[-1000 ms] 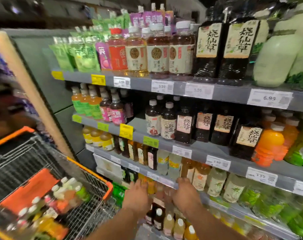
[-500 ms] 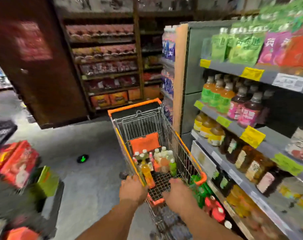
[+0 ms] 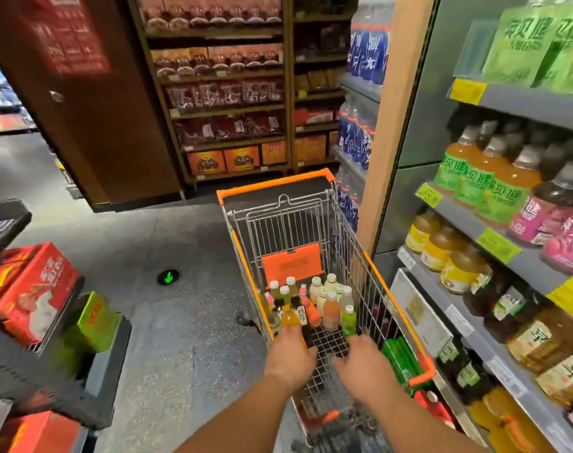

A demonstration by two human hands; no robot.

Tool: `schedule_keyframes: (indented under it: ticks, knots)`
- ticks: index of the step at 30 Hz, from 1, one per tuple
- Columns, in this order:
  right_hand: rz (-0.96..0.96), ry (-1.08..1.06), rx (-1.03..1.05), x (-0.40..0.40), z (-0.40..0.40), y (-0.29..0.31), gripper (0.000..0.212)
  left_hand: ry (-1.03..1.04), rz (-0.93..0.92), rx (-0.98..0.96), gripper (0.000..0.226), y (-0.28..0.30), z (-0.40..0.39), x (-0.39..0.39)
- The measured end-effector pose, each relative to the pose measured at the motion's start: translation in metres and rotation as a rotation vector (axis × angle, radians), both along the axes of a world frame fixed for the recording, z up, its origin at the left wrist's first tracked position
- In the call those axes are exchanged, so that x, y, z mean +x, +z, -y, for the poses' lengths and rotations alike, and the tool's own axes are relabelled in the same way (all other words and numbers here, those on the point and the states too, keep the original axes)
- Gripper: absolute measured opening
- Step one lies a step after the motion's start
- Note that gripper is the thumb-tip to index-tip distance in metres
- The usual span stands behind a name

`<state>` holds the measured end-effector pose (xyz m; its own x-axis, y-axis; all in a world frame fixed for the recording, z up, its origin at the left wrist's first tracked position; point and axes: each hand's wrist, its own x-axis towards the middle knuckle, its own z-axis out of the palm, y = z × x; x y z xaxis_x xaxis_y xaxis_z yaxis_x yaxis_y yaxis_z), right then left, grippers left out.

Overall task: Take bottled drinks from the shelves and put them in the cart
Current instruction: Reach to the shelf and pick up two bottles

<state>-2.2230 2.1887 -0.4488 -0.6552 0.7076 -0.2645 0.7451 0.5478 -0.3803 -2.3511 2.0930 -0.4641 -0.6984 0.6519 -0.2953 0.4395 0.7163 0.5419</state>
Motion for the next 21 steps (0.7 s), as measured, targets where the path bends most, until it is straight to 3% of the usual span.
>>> schedule_keyframes:
  ticks: [8, 12, 17, 21]
  knots:
    - [0.110, 0.150, -0.163, -0.114, -0.108, -0.081, 0.045, 0.329, 0.258, -0.028, 0.054, -0.075, -0.091, -0.077]
    - [0.158, 0.206, -0.254, -0.176, -0.150, -0.135, 0.061, 0.525, 0.326, -0.120, 0.049, -0.130, -0.127, -0.124]
    - [0.323, 0.272, -0.287, -0.233, -0.177, -0.210, 0.065, 0.709, 0.380, -0.109, 0.051, -0.199, -0.162, -0.178]
    - [0.301, 0.201, -0.466, -0.254, -0.187, -0.275, 0.046, 0.912, 0.433, -0.132, 0.045, -0.257, -0.176, -0.202]
